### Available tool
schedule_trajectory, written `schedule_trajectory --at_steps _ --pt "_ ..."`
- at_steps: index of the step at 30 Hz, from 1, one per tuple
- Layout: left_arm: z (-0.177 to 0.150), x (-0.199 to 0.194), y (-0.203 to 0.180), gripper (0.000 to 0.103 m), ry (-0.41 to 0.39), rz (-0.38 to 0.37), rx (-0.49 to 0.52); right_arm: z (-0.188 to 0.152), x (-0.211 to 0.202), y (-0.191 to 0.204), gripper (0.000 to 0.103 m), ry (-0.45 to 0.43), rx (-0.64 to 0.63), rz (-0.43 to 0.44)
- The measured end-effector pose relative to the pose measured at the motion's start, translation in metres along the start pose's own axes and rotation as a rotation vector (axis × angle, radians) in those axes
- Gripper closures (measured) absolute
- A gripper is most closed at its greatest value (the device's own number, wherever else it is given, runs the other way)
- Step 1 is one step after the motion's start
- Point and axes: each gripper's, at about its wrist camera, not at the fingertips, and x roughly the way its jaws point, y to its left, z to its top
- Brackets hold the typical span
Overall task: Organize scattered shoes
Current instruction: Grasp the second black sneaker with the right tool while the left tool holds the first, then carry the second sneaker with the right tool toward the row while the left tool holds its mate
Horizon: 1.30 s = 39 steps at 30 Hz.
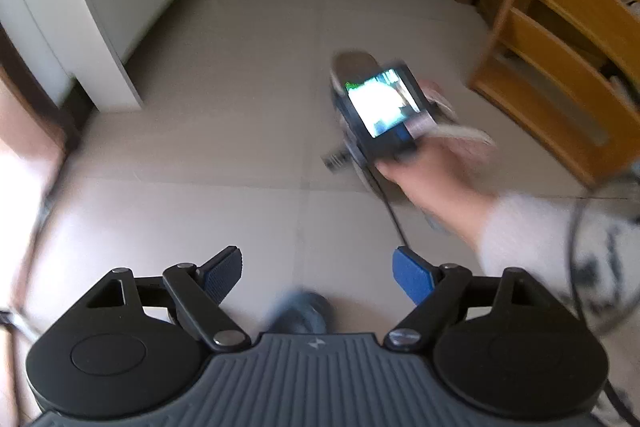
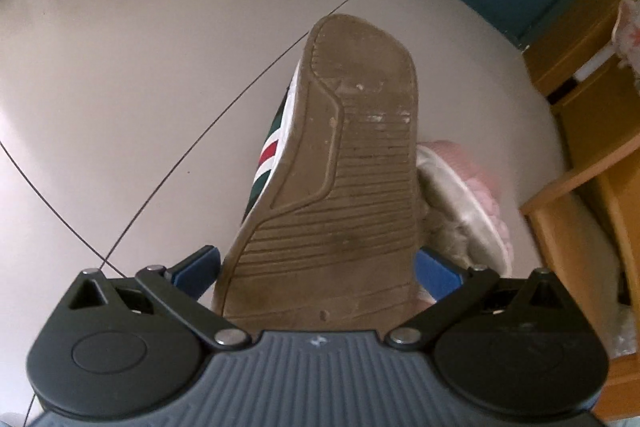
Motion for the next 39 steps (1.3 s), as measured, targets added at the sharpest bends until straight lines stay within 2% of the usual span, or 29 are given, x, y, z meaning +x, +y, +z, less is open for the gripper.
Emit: schedule_trajectory --at_steps 4,5,7,12,14,15,17,19,21,23,26,28,30,33,35,37,39 --pt "0.001 0.018 0.007 0.018 0.06 -0.005 -0.026 -0.01 0.02 0.027 0.0 -0.014 -0.115 -0.157" --pt "0.002 0.022 0.009 0.018 0.077 -0.014 -0.033 -0.014 0.024 0.028 0.0 -0.017 -0.12 -0.177" --pt "0.005 0.024 0.007 0.018 0.077 -0.015 -0.018 -0.018 0.029 0.014 0.0 -0.017 -0.065 -0.141" --pt "0.017 0.021 0.001 0.018 0.044 -0.044 0.008 -0.022 0.031 -0.063 0.006 0.026 0.326 0.167" --pt "0.022 0.02 -0.002 0.018 0.038 -0.065 -0.001 -0.039 0.03 -0.096 0.012 0.025 0.518 0.351" --pt "0.025 0.019 -0.004 0.018 0.031 -0.08 -0.005 -0.045 0.03 -0.104 0.013 0.026 0.572 0.399" --pt "0.028 0.019 -0.008 0.018 0.022 -0.092 0.001 -0.071 0.033 -0.128 0.02 0.036 0.815 0.585" --pt "0.031 0.019 -0.014 0.018 0.01 -0.104 0.015 -0.095 0.037 -0.14 0.023 0.042 0.997 0.713" --pt "0.033 0.023 -0.021 0.018 0.006 -0.115 0.031 -0.12 0.038 -0.147 0.026 0.04 1.156 0.798" --pt "0.034 0.031 -0.025 0.018 0.002 -0.119 0.044 -0.143 0.028 -0.153 0.026 0.025 1.244 0.783" --pt "0.036 0.046 -0.028 0.018 0.005 -0.1 0.068 -0.161 0.008 -0.156 0.025 0.038 1.247 0.696" --pt "0.037 0.053 -0.027 0.018 0.005 -0.089 0.064 -0.163 -0.002 -0.156 0.024 0.038 1.193 0.631" --pt "0.042 0.062 -0.028 0.018 -0.025 -0.078 0.056 -0.154 -0.015 -0.153 0.024 0.039 1.085 0.535" --pt "0.049 0.071 -0.034 0.018 -0.121 -0.058 0.094 -0.135 -0.027 -0.147 0.024 0.037 0.916 0.429" --pt "0.051 0.076 -0.04 0.018 -0.154 -0.048 0.132 -0.124 -0.029 -0.143 0.012 0.043 0.796 0.337" --pt "0.05 0.084 -0.045 0.018 -0.179 -0.031 0.191 -0.126 -0.028 -0.143 0.011 0.068 0.794 0.273" --pt "0.049 0.09 -0.046 0.018 -0.154 -0.101 0.184 -0.141 -0.027 -0.155 0.011 0.095 0.88 0.247"
